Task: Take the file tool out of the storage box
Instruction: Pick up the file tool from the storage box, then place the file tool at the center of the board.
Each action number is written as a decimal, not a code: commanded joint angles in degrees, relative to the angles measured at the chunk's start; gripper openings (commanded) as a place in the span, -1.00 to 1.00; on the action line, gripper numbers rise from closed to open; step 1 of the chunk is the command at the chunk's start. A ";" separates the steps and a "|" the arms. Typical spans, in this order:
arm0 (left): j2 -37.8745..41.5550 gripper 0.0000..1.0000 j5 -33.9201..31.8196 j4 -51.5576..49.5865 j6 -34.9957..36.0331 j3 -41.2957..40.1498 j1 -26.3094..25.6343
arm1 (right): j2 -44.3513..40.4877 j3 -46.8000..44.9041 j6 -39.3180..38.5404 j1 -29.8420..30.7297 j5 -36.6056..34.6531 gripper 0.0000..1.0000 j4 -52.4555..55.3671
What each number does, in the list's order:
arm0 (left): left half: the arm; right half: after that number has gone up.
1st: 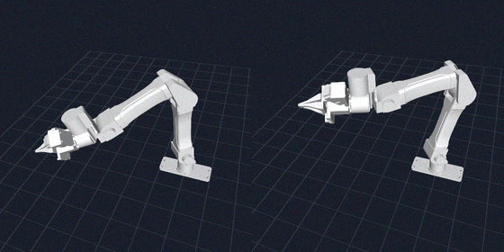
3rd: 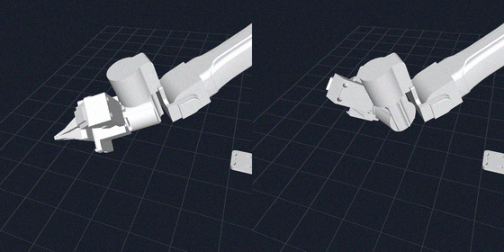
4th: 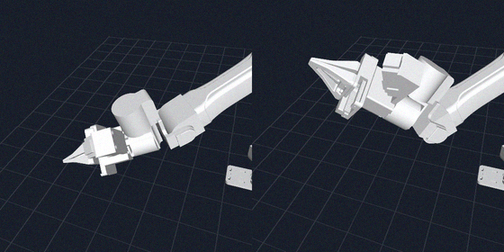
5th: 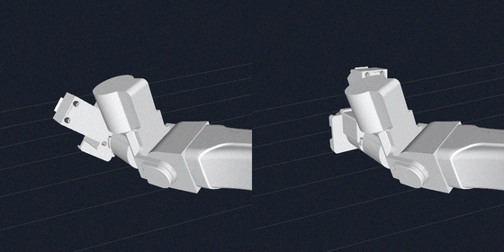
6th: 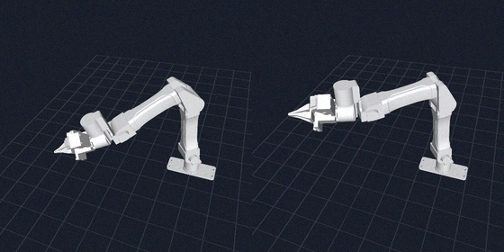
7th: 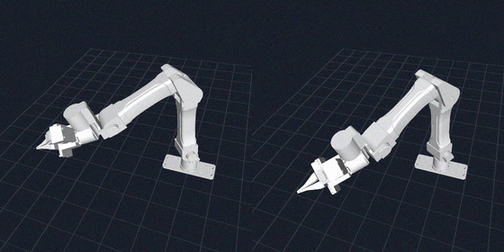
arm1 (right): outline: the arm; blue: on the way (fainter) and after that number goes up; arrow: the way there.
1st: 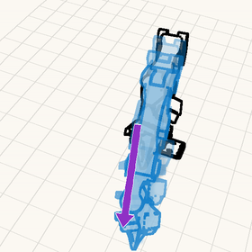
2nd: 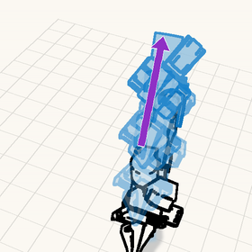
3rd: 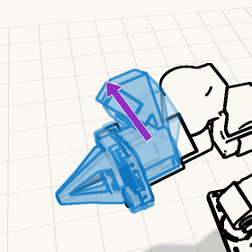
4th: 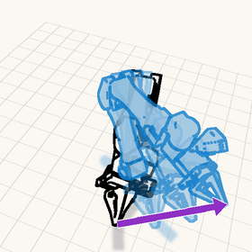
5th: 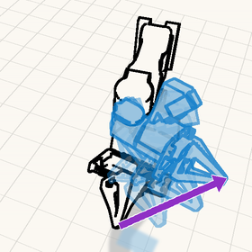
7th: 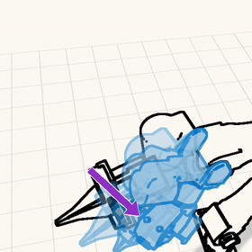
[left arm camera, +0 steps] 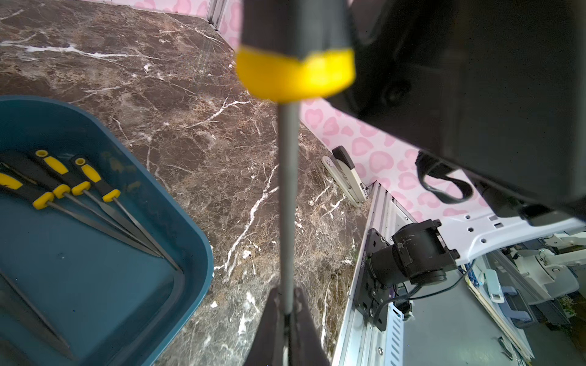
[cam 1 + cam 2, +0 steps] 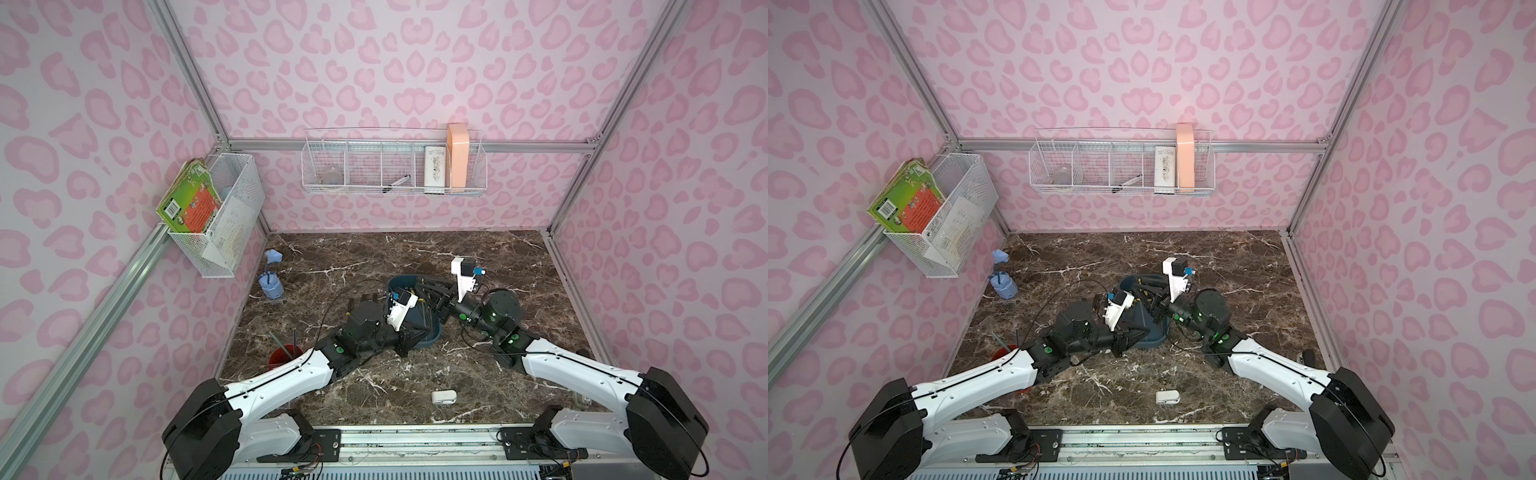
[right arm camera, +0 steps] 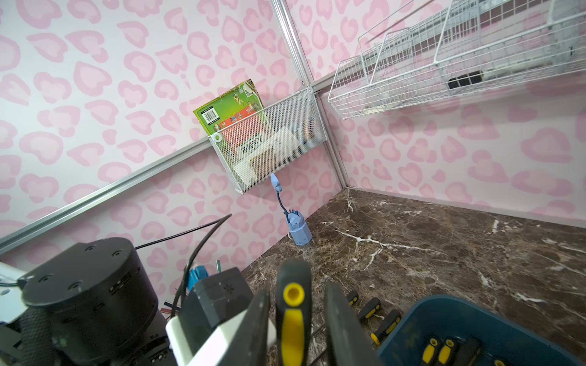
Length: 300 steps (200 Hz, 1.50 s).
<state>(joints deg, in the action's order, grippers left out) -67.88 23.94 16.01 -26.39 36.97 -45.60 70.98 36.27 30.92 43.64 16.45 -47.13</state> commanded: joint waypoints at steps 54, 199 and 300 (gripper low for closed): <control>5.97 -1.00 -31.40 -47.41 1.87 13.90 0.08 | -5.41 -2.50 -0.23 -3.38 -1.47 -0.09 2.67; -25.65 -1.00 -47.55 -82.35 -5.04 31.47 17.31 | -10.03 -0.80 -2.66 -9.19 6.36 -0.04 18.14; -41.77 -1.00 -42.76 -78.76 1.51 35.54 24.69 | -7.48 0.33 -4.47 -9.36 5.94 -0.04 19.71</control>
<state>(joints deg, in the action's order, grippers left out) -108.66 -19.59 -62.59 -26.76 72.12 -21.69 62.92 35.73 27.14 34.28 22.04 -27.09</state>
